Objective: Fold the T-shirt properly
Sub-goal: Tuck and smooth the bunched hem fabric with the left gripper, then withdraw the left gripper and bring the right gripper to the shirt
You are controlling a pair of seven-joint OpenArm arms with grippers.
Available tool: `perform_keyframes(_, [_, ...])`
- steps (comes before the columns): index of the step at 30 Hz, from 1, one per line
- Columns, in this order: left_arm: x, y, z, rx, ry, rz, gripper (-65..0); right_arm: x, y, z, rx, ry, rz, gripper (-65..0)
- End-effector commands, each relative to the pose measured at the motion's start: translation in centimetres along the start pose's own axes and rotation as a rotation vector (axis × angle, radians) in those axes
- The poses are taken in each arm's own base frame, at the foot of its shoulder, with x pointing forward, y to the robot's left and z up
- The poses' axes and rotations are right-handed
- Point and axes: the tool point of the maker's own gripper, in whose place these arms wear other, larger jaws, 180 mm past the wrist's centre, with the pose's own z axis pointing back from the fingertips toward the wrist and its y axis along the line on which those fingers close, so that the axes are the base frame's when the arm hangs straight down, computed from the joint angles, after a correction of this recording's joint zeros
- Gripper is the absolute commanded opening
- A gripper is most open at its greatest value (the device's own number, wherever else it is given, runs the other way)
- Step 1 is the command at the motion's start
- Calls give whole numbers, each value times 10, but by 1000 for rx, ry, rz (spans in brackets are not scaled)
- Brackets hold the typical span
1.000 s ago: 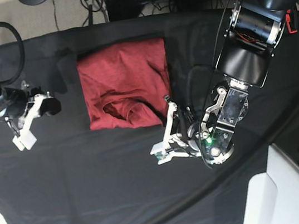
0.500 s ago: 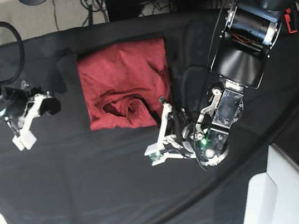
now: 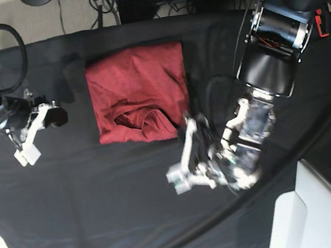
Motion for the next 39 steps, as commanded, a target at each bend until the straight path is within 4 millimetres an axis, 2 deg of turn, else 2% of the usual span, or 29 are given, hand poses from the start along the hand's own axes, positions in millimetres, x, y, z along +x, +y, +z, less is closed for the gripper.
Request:
perform_keyframes(1, [18,26,23,71,-50,8,-245,15,1,6,8,-43,24,-648])
perform_keyframes(3, [21,32,41,119,-71,18,-248,15,1,6,6,-43,24,-648])
perform_keyframes(5, [26,23,55,154,-102,-14,-293,15,-1,8,1,-41,30,-648])
perform_keyframes(7, [18,12,65,178,-109,-43,-416,18,-3,13,-21,-37,73,-650])
perform_keyframes(9, [9,-6,71,184,-120,-64,-635,17,8,12,-46,-1,186,-650])
perform_keyframes(10, [-2,-11,72,185,-109,-64,-650,16,10,14,-70,16,240,-650])
perform_keyframes(16, [-78,-58,55,89,-3,-63,-650,6,38,9,-189,106,583,-650])
perform_keyframes(18, [-107,-70,53,64,7,-8,-650,1,52,4,-191,128,675,-650])
perform_keyframes(21, [-161,-68,63,98,43,173,-650,-3,75,-1,-171,135,777,-650])
perform_keyframes(23, [-198,-67,73,134,68,299,-650,-4,82,-4,-184,138,823,-650])
perform_keyframes(25, [-232,-67,86,173,108,386,-650,6,88,-9,-212,112,842,-645])
perform_keyframes(28, [-269,-73,101,206,155,466,-650,19,92,-13,-278,88,889,-641])
perform_keyframes(30, [-285,-76,109,221,181,502,-650,35,97,-15,-303,56,906,-615])
perform_keyframes(32, [-296,-85,112,216,202,528,-650,43,105,-19,-307,47,945,-528])
perform_keyframes(34, [-303,-93,113,217,208,565,-650,40,117,-27,-291,62,1016,-411])
perform_keyframes(36, [-305,-98,112,215,212,583,-650,34,121,-34,-287,87,1064,-332])
perform_keyframes(39, [-304,-105,109,207,203,610,-650,29,125,-46,-276,111,1099,-302])
